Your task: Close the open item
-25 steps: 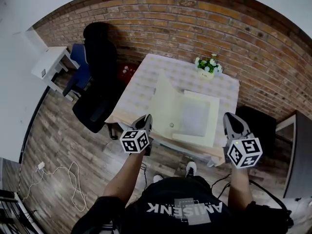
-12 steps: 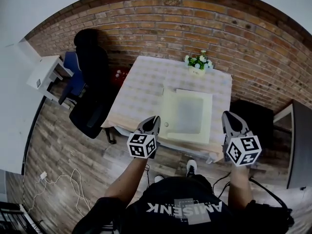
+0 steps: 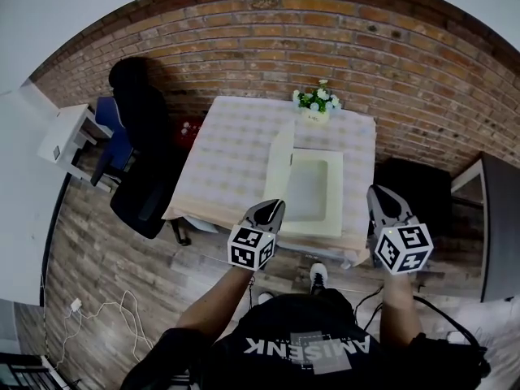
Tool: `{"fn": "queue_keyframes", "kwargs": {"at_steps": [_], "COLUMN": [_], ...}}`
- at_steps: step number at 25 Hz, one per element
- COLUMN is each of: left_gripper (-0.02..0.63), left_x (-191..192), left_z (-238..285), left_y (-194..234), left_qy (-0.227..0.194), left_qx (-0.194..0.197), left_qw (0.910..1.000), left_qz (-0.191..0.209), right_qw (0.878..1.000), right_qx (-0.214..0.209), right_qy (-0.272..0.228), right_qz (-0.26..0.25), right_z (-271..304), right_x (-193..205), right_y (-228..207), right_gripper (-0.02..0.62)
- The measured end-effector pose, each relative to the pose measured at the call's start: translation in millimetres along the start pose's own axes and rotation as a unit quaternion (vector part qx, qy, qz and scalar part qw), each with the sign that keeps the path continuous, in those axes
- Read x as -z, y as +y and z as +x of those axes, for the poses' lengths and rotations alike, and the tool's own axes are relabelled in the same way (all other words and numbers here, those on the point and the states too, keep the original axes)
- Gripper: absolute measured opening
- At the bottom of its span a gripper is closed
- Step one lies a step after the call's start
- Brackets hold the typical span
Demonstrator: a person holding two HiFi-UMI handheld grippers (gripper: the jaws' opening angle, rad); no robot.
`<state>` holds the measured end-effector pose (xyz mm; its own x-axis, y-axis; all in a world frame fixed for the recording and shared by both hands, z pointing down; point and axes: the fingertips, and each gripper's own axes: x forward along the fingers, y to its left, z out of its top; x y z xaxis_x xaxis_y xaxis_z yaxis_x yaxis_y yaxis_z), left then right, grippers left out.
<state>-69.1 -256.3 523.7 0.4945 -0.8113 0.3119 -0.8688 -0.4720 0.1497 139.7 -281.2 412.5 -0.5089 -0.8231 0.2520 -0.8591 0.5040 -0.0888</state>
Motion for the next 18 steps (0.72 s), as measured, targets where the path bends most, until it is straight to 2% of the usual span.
{"fn": "queue_keyframes", "kwargs": {"at_steps": [8,18], "left_gripper": [0.028,0.033], "left_x": [13,43], "left_z": [26,64], "left_y": [-36,-81], "left_qy": [0.026,0.082], "left_qx": [0.048,0.105], "left_qw": [0.9984,0.9896], "left_qz": [0.015,0.055], "right_qw": [1.000,0.999], "right_qx": [0.015,0.018], "right_qy": [0.009,0.031], "right_qz": [0.014,0.029], "right_z": [-2,7], "right_x": [14,37], "right_y": [-19,-41], "right_gripper": [0.043,0.043]}}
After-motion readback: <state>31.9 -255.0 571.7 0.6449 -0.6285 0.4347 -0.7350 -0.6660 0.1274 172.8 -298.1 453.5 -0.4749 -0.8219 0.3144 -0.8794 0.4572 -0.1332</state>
